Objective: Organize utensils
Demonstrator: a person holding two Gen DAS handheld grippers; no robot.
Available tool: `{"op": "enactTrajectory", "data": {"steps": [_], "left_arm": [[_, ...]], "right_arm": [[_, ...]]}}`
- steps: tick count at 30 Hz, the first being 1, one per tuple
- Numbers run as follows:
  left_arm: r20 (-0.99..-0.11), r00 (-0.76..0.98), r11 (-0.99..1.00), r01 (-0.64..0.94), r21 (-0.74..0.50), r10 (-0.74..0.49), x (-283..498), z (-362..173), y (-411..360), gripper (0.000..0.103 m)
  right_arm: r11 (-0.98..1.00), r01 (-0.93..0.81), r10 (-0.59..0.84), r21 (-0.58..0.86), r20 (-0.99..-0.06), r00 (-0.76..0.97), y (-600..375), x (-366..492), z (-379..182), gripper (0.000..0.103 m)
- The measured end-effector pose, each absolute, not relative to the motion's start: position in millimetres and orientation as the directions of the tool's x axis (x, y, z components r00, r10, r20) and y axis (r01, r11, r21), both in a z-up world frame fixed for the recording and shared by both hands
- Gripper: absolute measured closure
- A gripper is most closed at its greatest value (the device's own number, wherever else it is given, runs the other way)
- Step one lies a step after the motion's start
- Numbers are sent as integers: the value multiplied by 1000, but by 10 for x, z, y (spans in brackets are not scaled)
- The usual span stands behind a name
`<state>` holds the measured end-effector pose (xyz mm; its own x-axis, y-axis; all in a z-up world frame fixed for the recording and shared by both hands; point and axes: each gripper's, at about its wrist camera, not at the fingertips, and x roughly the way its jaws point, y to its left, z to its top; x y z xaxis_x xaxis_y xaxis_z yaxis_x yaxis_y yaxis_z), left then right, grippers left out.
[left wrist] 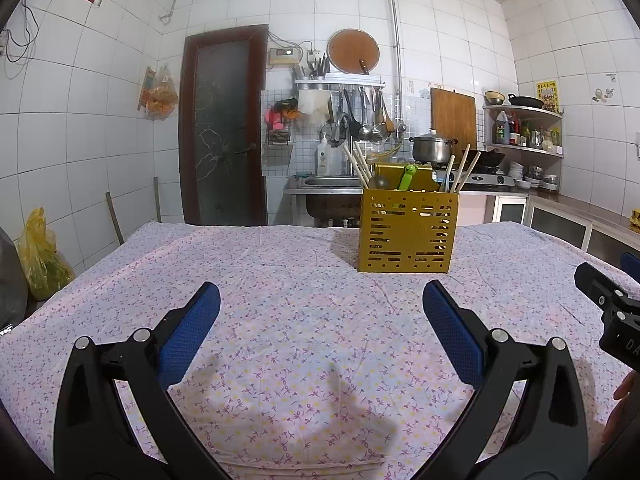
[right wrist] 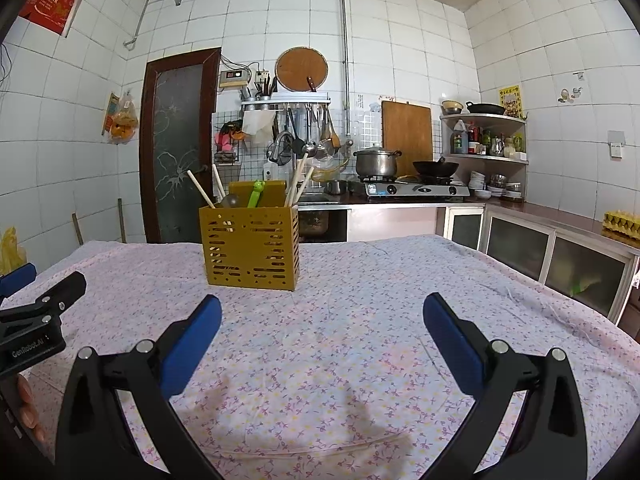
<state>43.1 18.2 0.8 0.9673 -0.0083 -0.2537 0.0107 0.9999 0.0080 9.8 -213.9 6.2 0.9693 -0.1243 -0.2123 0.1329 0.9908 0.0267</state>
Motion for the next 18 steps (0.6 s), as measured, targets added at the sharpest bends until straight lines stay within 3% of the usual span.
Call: {"op": "enactTrajectory", "data": {"steps": [18], "left_arm": [[-255, 967, 1000, 10, -3, -10, 448, 32, 197, 5]], "right_arm": [[990, 138, -128, 31, -209, 969, -2134, 83, 79, 4]]}}
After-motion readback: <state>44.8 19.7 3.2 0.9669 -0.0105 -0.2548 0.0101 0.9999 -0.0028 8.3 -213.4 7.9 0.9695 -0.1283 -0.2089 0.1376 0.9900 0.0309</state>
